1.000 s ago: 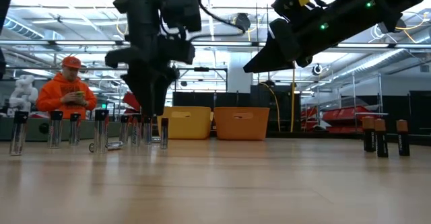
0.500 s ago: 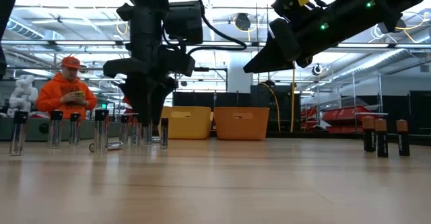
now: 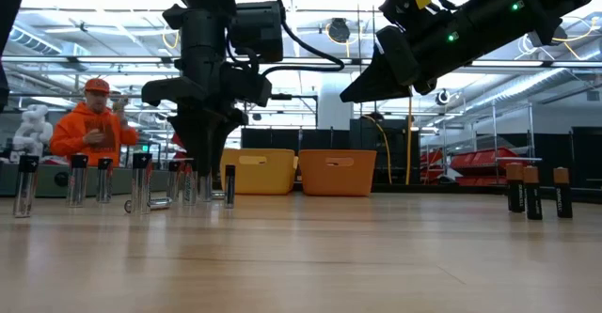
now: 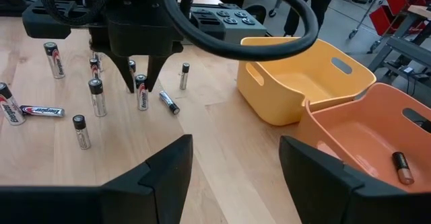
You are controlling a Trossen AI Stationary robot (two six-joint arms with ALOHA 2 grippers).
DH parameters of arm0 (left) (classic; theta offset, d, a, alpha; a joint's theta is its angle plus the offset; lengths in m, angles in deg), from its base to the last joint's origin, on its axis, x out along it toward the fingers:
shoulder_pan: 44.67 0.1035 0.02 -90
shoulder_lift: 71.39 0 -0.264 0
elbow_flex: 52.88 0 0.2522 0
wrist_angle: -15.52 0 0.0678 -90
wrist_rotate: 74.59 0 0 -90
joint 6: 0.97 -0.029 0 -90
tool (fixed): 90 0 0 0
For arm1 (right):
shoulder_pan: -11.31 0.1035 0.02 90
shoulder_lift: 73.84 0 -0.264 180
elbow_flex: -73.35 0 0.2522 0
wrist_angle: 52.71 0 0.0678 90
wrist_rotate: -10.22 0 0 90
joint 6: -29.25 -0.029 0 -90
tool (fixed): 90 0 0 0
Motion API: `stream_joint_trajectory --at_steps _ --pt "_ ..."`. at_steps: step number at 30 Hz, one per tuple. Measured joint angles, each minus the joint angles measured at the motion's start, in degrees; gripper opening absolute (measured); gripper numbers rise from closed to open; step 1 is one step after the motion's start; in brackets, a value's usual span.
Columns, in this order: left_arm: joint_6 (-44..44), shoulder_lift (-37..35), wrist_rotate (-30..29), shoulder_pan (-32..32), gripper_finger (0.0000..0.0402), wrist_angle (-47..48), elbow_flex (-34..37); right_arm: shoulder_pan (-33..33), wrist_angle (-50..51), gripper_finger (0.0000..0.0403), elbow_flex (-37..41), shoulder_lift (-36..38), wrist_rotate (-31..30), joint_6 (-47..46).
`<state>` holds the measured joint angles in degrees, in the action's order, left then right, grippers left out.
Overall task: Sort batteries
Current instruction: Put the silver battery into the yellow bin
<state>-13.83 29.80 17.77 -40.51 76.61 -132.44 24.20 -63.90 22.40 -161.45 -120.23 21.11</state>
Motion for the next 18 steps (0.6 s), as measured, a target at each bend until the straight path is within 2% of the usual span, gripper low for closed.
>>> stream_joint_trajectory --at_steps 4,9,15,18 --pt "0.0 0.0 0.0 0.0 0.0055 0.0 0.0 0.0 0.0 0.0212 0.0 0.0 0.0 0.0" --pt "-0.6 0.0 -0.7 -0.2 0.0055 1.0 -0.5 0.0 0.0 0.0212 0.0 0.0 0.0 0.0" --pt "-1.0 -2.5 -1.3 -0.2 0.0055 5.8 -7.1 0.0 0.0 0.0212 0.0 0.0 0.0 0.0" --pt "-2.7 -5.3 -7.9 0.9 0.0055 5.9 -9.1 0.0 0.0 0.0212 0.0 0.0 0.0 0.0"
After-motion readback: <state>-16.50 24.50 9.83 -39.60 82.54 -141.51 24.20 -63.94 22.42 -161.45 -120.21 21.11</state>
